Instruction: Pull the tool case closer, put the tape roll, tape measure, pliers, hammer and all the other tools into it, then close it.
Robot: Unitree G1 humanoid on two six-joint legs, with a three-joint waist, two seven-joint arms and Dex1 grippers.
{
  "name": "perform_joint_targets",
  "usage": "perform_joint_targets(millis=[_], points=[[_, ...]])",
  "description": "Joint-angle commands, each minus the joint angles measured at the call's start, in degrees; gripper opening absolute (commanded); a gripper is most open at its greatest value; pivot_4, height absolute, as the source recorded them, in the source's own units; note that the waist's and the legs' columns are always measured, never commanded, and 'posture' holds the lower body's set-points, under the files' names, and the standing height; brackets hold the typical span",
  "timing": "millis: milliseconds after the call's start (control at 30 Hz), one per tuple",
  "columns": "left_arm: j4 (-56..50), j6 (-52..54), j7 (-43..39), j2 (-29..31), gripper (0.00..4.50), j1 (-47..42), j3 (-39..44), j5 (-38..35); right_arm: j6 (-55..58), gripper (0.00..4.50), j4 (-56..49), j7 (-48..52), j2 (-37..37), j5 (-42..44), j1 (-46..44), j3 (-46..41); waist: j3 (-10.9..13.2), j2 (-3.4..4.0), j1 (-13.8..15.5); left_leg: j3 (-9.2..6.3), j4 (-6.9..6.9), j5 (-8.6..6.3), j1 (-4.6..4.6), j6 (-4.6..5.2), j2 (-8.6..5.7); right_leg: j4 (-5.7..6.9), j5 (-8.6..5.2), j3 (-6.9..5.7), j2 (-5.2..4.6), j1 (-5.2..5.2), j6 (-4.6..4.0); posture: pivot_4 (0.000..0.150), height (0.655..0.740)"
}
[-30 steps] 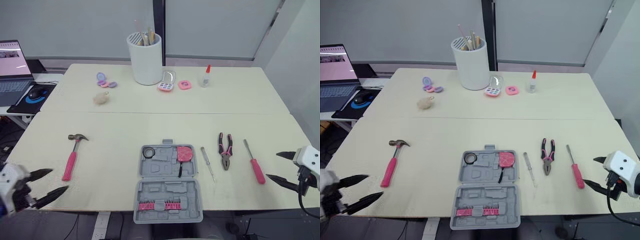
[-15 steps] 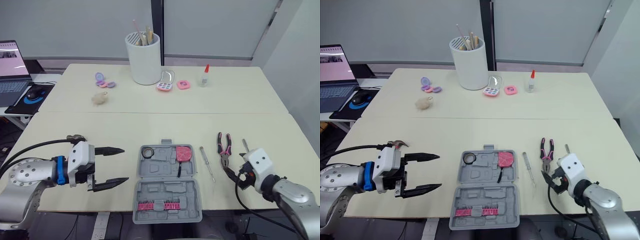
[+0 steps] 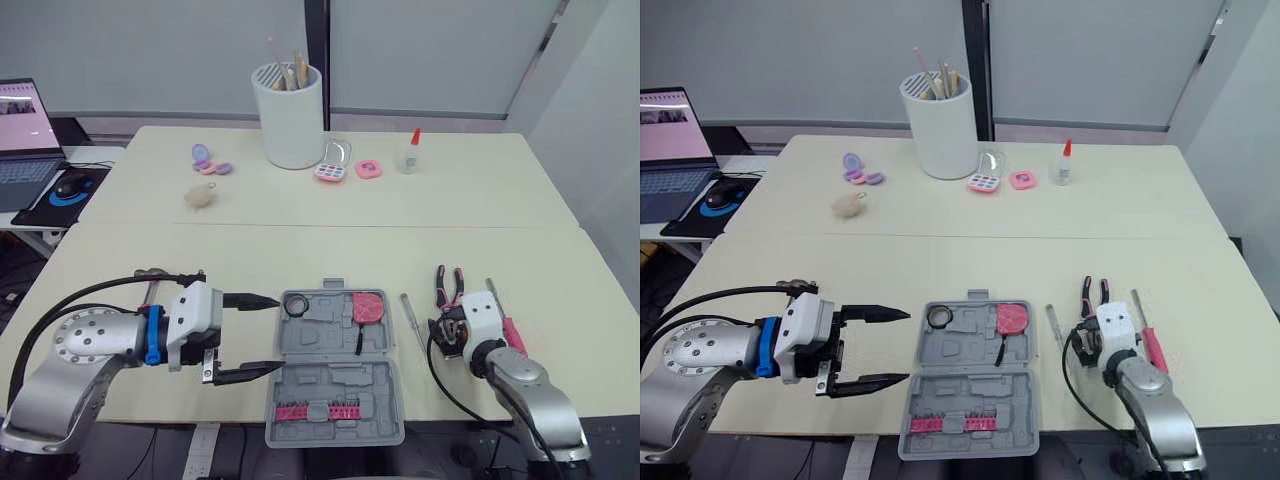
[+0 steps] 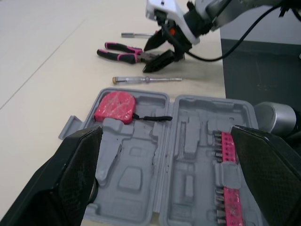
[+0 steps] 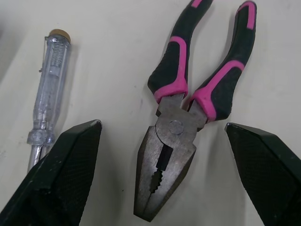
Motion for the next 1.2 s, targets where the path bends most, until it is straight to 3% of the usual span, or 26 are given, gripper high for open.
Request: perform_joint_targets(millis=[33,133,367,567,833,1000,1100,1200], points=[[-1.8,0.0,-0.1,-0.3,4.5,-0.8,-0.3,-1.6,0.4,3.56,-0.3,-3.1,2.0,-0.4,-0.5,-1.4,0.0,0.01,0.0,0.01,0.0,0.0,0.01,0.0,0.0,0.0,0.0,0.01,0.0,0.0,0.0,0.15,0.7376],[-1.7,-0.1,0.1,-0.5,4.5,-1.5,-0.9,-1.2,-0.1,2.58,0.5,-5.0,3.6,-0.4,-0.6,-1.8,0.0,0.0,0.0,0.01,0.0,0.0,0.02,0.0,0.0,0.02,0.0,0.01,0.0,0.0,0.0,0.15,0.7376],[-1.1,-0.3,0.5,-0.8,4.5,-2.6,-1.7,-0.6,-0.4,1.24,0.8,-7.6,5.5,-0.2,-0.4,-3.0,0.0,0.0,0.0,0.0,0.01,0.0,0.02,0.0,0.0,0.03,0.0,0.0,0.0,0.01,0.0,0.15,0.7376],[1.8,-2.0,0.0,-0.4,4.5,-1.7,0.3,-0.1,-4.1,1.24,-2.0,-3.5,1.1,-0.1,-0.9,-2.6,0.0,0.05,-0.1,0.01,0.01,0.0,0.02,0.0,-0.02,0.03,0.0,0.01,0.0,0.0,0.0,0.15,0.7376],[6.7,-5.9,-2.2,2.3,4.5,3.7,5.1,2.2,-8.5,1.24,-8.8,15.2,-19.1,2.0,-4.4,0.4,0.1,0.12,-0.7,0.07,-0.05,0.0,-0.09,0.01,0.0,0.04,0.0,0.04,0.02,-0.2,0.0,0.15,0.7376],[10.2,-7.8,-3.7,3.8,4.5,5.9,7.7,3.5,-10.4,1.24,-11.3,35.8,-35.0,5.7,-12.6,6.6,0.2,0.15,-1.1,0.01,-0.04,0.0,-0.07,0.02,0.02,0.05,0.0,-0.01,0.04,-0.17,0.0,0.15,0.7376],[12.4,-9.4,-5.0,4.8,4.5,6.8,7.8,4.7,-11.2,1.24,-10.5,46.8,-40.3,6.4,-21.1,13.0,0.2,0.15,-1.2,0.0,-0.04,0.0,-0.07,0.02,0.02,0.04,0.0,-0.01,0.03,-0.17,0.0,0.15,0.7376],[13.3,-10.4,-5.4,5.0,4.5,7.0,7.8,5.3,-11.6,1.24,-8.6,53.8,-40.4,4.9,-29.0,20.3,0.2,0.17,-1.1,-0.01,-0.03,0.0,-0.09,0.03,0.03,0.03,0.0,-0.03,0.02,-0.19,-0.01,0.15,0.7376]])
